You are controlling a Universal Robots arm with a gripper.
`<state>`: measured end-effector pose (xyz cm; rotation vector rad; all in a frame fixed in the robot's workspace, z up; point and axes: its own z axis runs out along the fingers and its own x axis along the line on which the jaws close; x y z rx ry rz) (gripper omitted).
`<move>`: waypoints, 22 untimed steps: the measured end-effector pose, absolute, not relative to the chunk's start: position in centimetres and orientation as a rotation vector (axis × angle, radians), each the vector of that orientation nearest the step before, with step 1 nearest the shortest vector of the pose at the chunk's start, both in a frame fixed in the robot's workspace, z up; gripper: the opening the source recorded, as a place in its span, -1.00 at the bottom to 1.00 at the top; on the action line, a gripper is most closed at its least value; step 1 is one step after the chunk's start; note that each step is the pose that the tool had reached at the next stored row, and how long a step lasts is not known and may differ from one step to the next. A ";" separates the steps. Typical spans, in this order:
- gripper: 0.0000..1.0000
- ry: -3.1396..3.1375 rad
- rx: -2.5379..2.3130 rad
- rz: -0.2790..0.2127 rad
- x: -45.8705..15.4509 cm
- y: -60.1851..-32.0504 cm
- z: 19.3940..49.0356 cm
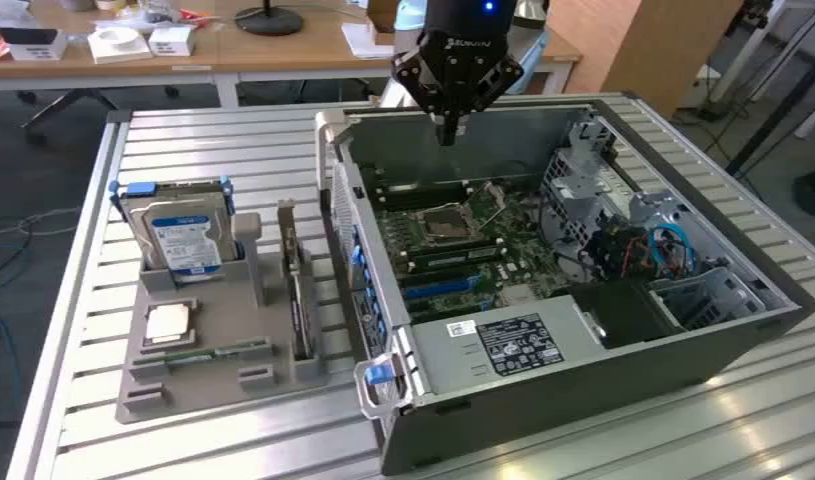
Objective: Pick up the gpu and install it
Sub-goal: 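Reach for the gpu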
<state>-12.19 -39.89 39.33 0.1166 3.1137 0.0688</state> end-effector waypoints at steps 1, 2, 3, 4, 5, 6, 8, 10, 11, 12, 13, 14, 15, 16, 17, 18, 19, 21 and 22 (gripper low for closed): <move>-0.80 3.114 0.117 0.069 -12.2 -39.9 39.3; -0.80 3.114 0.117 0.069 -12.2 -39.9 39.3; -0.80 3.114 0.117 0.069 -12.2 -39.9 39.3; -0.80 3.114 0.117 0.069 -12.2 -39.9 39.3; -0.80 3.114 0.117 0.069 -12.2 -39.9 39.3; -0.80 3.114 0.117 0.069 -12.2 -39.9 39.3; -0.80 3.114 0.117 0.069 -12.2 -39.9 39.3; -0.80 3.114 0.117 0.069 -12.2 -39.9 39.3; -0.80 3.114 0.117 0.069 -12.2 -39.9 39.3; -0.80 3.114 0.117 0.069 -12.2 -39.9 39.3; -0.80 3.114 0.117 0.069 -12.2 -39.9 39.3; -0.80 3.114 0.117 0.069 -12.3 -39.9 39.3; -0.80 3.113 0.117 0.069 -12.4 -39.9 39.3; -0.80 3.114 0.117 0.069 -12.6 -39.9 39.3; -0.80 3.114 0.117 0.069 -12.8 -39.9 39.3; -0.80 3.114 0.117 0.069 -13.1 -39.9 39.3; -0.80 3.114 0.117 0.069 -13.4 -39.9 39.3; -0.80 3.114 0.116 0.069 -14.1 -39.9 39.3; -0.80 3.114 0.117 0.069 -14.5 -39.9 39.3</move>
